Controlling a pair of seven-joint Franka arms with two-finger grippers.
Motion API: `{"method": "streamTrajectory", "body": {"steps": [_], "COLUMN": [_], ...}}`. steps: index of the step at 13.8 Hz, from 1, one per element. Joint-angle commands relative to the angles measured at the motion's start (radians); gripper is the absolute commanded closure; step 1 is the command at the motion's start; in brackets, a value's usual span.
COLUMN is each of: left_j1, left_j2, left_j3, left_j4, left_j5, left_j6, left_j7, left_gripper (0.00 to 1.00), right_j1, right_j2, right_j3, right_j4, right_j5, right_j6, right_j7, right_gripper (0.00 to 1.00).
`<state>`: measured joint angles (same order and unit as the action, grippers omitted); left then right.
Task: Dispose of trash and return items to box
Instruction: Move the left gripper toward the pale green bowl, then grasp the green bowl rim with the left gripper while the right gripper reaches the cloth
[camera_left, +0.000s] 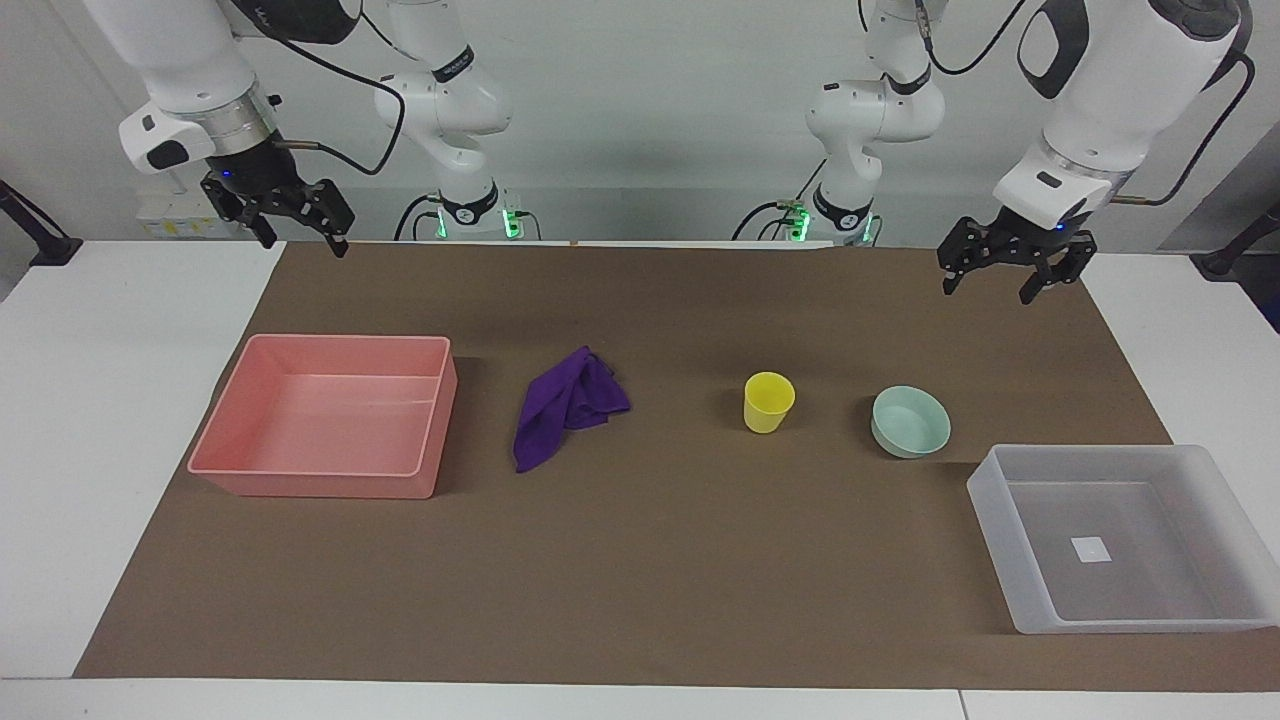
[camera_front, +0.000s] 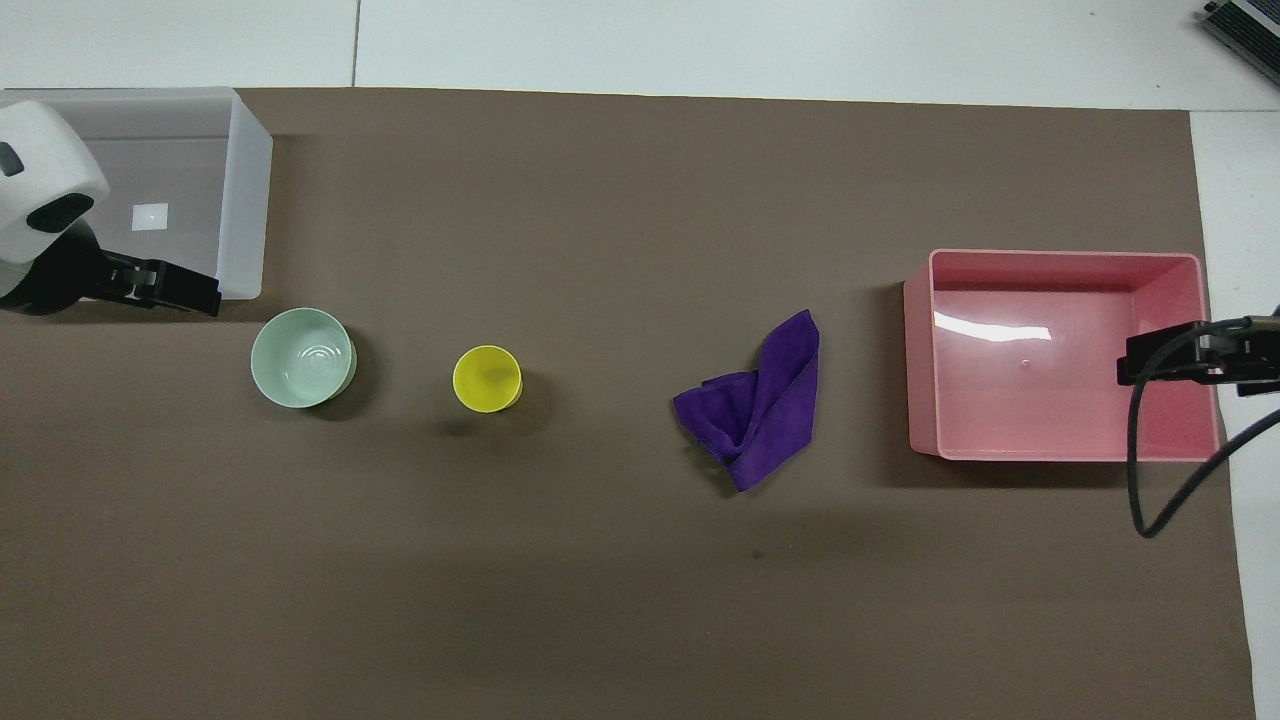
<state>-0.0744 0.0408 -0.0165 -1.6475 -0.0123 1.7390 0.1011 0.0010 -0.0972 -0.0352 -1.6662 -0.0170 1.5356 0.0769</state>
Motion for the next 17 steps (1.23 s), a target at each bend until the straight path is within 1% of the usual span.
{"method": "streamTrajectory", "body": {"steps": [1,3,4,6,8,9,11,12,14,15,17], "left_j1": [0.033,0.054,0.056,0.058,0.08,0.085,0.111,0.113,0.113,0.111,0.111], "left_j2": [0.063,0.096,0.099,0.094,0.082,0.068,0.067,0.067,0.068,0.077,0.086], "left_j3": [-0.01,-0.011,-0.011,-0.01,-0.011,-0.011,-0.011,-0.011,-0.013,-0.013,-0.013], "left_j4": [-0.009,-0.034,-0.067,-0.147,-0.242,-0.303,-0.365,-0.391,-0.438,-0.451,-0.483], "left_j5": [0.021,0.02,0.02,0.02,0.02,0.02,0.015,0.011,0.009,-0.015,-0.099], "left_j6": [0.089,0.152,0.19,0.273,0.373,0.44,0.485,0.514,0.588,0.603,0.657], "left_j7": [-0.004,-0.004,-0.004,-0.004,-0.004,-0.003,-0.001,-0.003,-0.004,-0.012,-0.011], "left_gripper": [0.0,0.0,0.0,0.0,0.0,0.0,0.0,0.0,0.0,0.0,0.0], "right_j1": [-0.007,-0.01,-0.009,-0.009,-0.001,0.04,0.094,0.129,0.166,0.213,0.273], "right_j2": [-0.021,-0.001,0.01,0.017,0.048,0.069,0.079,0.083,0.106,0.105,0.116], "right_j3": [0.005,0.005,0.005,0.003,0.006,0.012,0.014,0.014,0.015,0.015,0.015], "right_j4": [-0.023,0.015,0.026,0.028,0.017,-0.001,-0.094,-0.134,-0.202,-0.257,-0.325], "right_j5": [-0.006,0.003,0.003,0.008,-0.006,-0.003,-0.003,-0.003,0.031,0.035,0.035], "right_j6": [0.012,0.006,0.005,0.018,0.073,0.105,0.236,0.277,0.34,0.41,0.507], "right_j7": [0.003,0.02,0.023,0.026,0.021,0.041,0.13,0.161,0.181,0.216,0.291], "right_gripper": [0.0,0.0,0.0,0.0,0.0,0.0,0.0,0.0,0.0,0.0,0.0]}}
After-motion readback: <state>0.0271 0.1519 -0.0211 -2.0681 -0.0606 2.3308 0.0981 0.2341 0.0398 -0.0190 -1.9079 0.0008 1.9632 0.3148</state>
